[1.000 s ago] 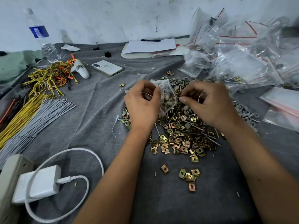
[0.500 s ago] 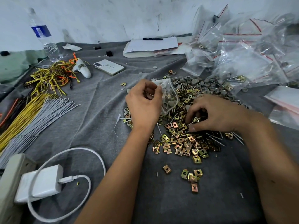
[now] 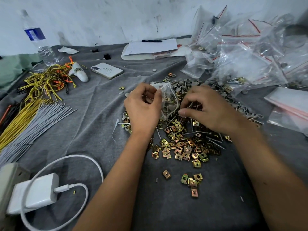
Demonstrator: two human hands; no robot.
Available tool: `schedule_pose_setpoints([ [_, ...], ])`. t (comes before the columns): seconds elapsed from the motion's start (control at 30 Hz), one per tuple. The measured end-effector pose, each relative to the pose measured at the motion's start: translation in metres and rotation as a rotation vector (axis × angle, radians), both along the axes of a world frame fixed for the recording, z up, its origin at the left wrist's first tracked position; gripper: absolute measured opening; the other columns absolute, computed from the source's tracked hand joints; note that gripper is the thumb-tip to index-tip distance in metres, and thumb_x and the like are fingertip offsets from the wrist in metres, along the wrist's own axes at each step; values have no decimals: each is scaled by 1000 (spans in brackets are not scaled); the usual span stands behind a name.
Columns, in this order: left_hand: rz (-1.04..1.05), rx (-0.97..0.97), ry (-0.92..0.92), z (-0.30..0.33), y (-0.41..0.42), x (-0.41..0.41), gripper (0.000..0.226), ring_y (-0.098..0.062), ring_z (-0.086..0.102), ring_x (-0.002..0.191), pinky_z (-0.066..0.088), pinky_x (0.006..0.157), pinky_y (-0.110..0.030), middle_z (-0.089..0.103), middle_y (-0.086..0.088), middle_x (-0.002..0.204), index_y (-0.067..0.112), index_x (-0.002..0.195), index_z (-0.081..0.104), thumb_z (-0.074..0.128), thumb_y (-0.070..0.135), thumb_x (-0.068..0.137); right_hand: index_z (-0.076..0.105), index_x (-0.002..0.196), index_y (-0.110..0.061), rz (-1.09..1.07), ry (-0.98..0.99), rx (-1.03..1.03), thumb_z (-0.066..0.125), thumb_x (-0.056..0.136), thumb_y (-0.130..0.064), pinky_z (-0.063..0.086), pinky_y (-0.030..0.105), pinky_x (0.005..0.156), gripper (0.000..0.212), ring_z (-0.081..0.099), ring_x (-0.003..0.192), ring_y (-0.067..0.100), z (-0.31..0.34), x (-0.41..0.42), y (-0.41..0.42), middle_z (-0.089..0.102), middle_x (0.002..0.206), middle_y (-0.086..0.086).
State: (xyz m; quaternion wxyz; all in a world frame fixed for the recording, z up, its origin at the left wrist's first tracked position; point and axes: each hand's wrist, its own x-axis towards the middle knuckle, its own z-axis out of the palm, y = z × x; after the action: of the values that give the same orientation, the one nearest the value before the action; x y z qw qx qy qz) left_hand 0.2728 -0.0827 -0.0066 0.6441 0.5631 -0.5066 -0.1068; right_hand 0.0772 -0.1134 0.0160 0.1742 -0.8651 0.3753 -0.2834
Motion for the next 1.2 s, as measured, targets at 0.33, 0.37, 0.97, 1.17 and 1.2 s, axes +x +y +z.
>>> schedule_pose_setpoints([
  [0.33, 11, -9, -24, 1, 1, -1, 16, -1, 56, 59, 47, 57, -20, 62, 19, 63, 20, 78, 67, 77, 13, 88, 71, 91, -16, -27, -296, 21, 76, 91, -24, 56, 38, 76, 9, 67, 81, 12, 1, 9, 7, 68, 86, -7],
  [0.37, 11, -12, -37, 1, 1, -1, 16, -1, 57, 59, 47, 57, -19, 61, 20, 63, 20, 78, 67, 77, 13, 88, 71, 92, -15, -35, -305, 16, 74, 92, -25, 57, 39, 73, 10, 68, 77, 11, 0, 12, 9, 69, 84, -7],
  [0.97, 1, 29, 10, 2, 2, -3, 21, 0, 51, 53, 41, 51, -15, 59, 22, 59, 23, 76, 66, 76, 12, 89, 78, 92, -21, -283, -104, -119, 80, 87, -27, 53, 31, 76, 8, 63, 79, 11, -7, 4, -2, 70, 85, -6],
  [1.17, 17, 33, 17, 2, 2, -2, 18, -1, 52, 53, 44, 52, -19, 59, 21, 60, 20, 77, 67, 77, 13, 89, 73, 84, -31, -186, 135, 47, 84, 78, -46, 51, 34, 74, 20, 55, 82, 5, -9, 0, -2, 58, 88, -13],
  [1.2, 19, 34, 16, 2, 2, -2, 17, -1, 53, 54, 45, 52, -19, 59, 21, 60, 20, 77, 67, 77, 13, 89, 73, 84, -29, -187, 134, 49, 84, 78, -44, 52, 35, 75, 19, 55, 81, 3, -9, 0, -3, 58, 87, -14],
])
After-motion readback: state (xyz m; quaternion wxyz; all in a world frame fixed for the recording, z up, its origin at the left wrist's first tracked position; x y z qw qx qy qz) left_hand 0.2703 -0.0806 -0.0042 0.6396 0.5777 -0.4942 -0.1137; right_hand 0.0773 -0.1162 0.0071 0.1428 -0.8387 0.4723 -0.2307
